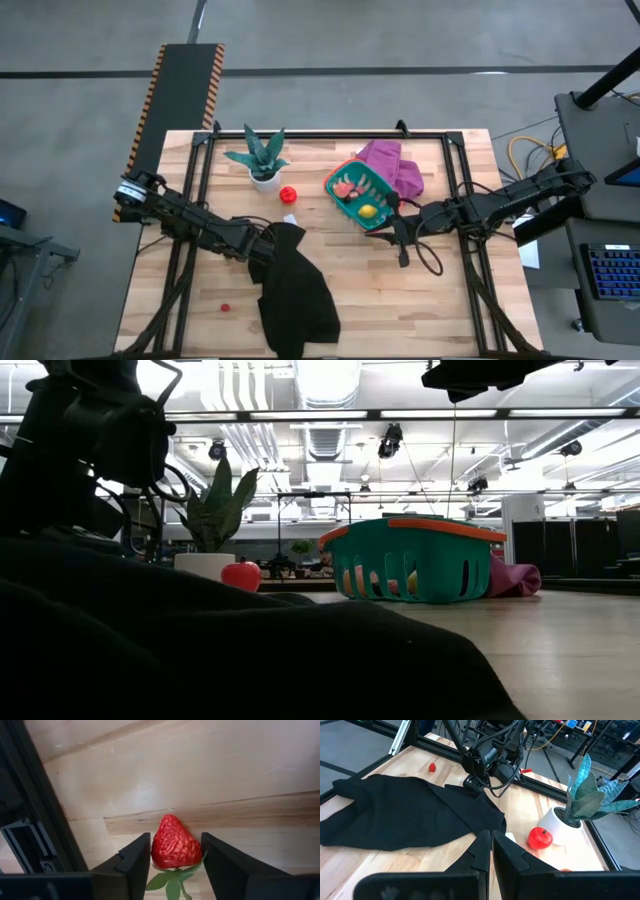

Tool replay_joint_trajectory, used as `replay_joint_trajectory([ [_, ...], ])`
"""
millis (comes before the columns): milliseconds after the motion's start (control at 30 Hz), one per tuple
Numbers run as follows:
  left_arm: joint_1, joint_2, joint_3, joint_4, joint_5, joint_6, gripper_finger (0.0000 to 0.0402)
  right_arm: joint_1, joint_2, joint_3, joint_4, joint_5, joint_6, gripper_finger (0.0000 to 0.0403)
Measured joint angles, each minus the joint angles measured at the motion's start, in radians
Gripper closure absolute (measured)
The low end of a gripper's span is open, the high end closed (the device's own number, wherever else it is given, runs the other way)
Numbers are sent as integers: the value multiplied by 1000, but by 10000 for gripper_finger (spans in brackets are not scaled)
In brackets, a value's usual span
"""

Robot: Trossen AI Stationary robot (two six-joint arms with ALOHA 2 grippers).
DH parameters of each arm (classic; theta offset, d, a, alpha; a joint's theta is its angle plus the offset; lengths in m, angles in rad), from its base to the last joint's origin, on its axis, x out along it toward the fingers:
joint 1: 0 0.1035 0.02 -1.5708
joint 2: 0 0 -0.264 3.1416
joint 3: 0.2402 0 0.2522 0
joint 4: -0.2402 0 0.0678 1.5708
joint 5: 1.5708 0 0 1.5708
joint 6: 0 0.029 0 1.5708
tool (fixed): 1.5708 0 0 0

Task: Pick and placing Produce into tupperware
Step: Put the strawberry into the green basket

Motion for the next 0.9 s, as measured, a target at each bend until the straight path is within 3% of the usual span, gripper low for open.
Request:
replay_joint_trajectory([
  [233,0,0,0,-5,4,0,282,0,0,0,0,0,3,392],
  [533,-2,-41,-3,-15,14,62,287,0,0,0,0,0,3,392],
  [767,-2,-134,14,-13,-53,116,289,0,0,0,0,0,3,392],
  [900,-2,-215,34,15,-153,193,289,0,0,0,2,0,8,392],
])
